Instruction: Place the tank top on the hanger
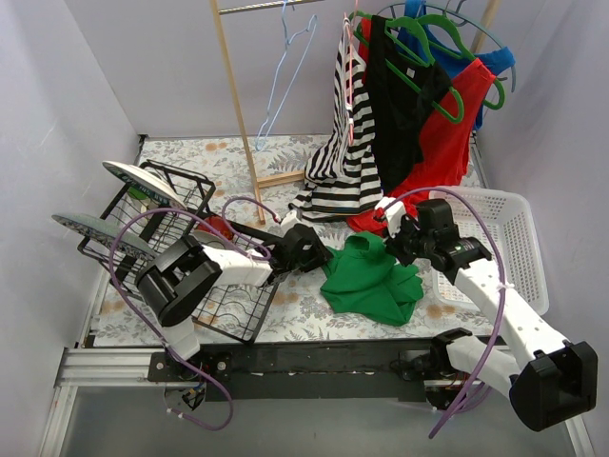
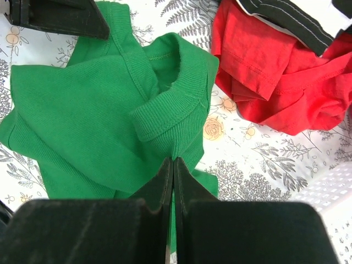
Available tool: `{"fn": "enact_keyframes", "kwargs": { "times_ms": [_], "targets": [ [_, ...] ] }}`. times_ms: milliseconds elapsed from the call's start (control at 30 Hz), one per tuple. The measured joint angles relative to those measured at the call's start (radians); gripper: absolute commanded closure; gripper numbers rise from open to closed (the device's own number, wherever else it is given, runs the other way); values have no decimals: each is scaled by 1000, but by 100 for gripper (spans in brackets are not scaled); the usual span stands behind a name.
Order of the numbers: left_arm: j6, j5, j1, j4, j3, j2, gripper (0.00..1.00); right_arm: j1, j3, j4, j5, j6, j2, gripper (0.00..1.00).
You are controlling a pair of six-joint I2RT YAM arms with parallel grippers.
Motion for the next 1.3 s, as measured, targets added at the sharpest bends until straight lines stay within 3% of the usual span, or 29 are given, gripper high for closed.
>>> {"fn": "enact_keyframes", "kwargs": {
  "times_ms": [133,167,367,567,733,833,933,1000,1067,1100,1133,1167,1200,1300],
  "targets": [
    [-16,-11,0,-2,-1,7,97,-8,0,-6,0,-3,-18,99],
    [-15,-13,0,0,-2,6,100,-9,0,-9,0,-4,-22,99],
    [23,-14,1,-12,-51,-87,100,-25,0,-52,12,-21,-50,99],
    [103,28,1,-54,-140,-445,100,-71,0,-94,43,-62,-117,99],
    [154,259,2,-64,-219,-690,100,-80,-4,-153,47,-141,-118,99],
    [151,415,-6,-55,-298,-719,100,-80,-6,-202,40,-206,-104,99],
    [142,534,-32,-63,-375,-700,100,-80,-6,-271,34,-285,-81,91],
    [137,600,-48,-64,-392,-669,93,-80,-7,-307,34,-323,-76,88],
    [132,655,-62,-50,-392,-625,88,-80,-15,-341,37,-360,-80,76],
    [131,682,-77,-40,-390,-600,82,-80,-22,-357,41,-378,-85,69],
    [134,706,-87,-32,-384,-571,77,-80,-27,-374,48,-393,-92,52],
    [136,724,-96,-29,-379,-549,71,-81,-28,-386,57,-399,-97,47],
    [140,745,-106,-32,-373,-525,60,-81,-29,-396,65,-408,-105,43],
    [165,769,-121,-87,-356,-526,45,-83,-18,-418,76,-426,-128,37]
  ]
}}
